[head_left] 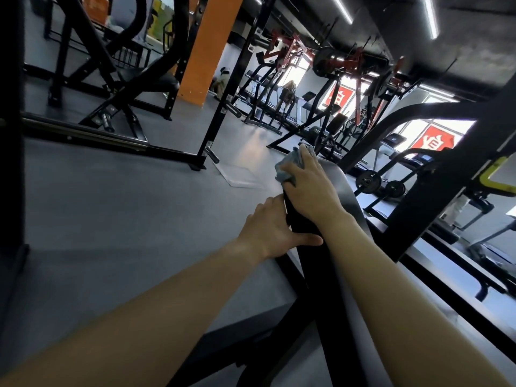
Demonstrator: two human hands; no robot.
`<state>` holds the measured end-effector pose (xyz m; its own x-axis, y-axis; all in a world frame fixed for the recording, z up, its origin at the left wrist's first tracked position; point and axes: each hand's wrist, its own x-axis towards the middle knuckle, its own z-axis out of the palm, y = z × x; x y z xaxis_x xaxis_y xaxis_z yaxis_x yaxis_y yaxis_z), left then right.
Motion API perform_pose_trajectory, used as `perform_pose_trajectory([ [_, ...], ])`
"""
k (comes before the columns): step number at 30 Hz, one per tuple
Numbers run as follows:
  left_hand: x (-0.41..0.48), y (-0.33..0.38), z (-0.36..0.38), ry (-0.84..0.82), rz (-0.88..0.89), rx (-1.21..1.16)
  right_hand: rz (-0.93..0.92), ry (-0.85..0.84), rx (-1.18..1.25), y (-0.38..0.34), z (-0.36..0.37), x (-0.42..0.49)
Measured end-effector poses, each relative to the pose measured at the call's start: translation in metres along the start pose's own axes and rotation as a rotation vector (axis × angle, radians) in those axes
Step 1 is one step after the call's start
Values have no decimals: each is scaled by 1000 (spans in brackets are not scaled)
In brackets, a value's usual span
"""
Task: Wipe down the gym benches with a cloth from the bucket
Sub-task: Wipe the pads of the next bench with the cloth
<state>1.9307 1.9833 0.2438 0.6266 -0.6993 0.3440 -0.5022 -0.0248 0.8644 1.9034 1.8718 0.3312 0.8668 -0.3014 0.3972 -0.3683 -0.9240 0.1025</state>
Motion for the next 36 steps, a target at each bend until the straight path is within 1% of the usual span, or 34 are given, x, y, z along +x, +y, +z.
perform_pose_trajectory([
  [3, -10, -5, 8, 22, -26, -142, -48, 0, 88, 6, 5, -34],
  [6, -18, -11, 20, 24, -5, -284, -16, -13, 261, 14, 3, -68],
  [8, -20, -12, 26, 55, 10, -353, 0, -14, 361, 19, 1, -81],
  [10, -24, -11, 27, 78, 12, -361, 3, -10, 340, 21, 0, -79],
  [13, -28, -10, 26, 71, 39, -355, 42, 5, 217, 16, 3, -64],
  [16, -35, -9, 21, 23, 77, -268, 112, 21, 185, 11, 15, -63],
  [19, -46, -9, 12, -59, 144, -194, 115, 26, 219, 14, 21, -81],
  [21, -55, -11, 8, -74, 183, -148, 101, 30, 205, 16, 21, -100],
  [23, -63, -9, 7, -94, 206, -71, 134, 46, 207, 13, 20, -123],
  [27, -82, -5, 8, -164, 208, 58, 169, 86, 181, 4, 26, -176],
  [33, -99, 3, 21, -218, 264, 246, 222, 80, 174, 5, 27, -236],
  [36, -107, 7, 31, -189, 299, 349, 233, 69, 197, 12, 31, -271],
])
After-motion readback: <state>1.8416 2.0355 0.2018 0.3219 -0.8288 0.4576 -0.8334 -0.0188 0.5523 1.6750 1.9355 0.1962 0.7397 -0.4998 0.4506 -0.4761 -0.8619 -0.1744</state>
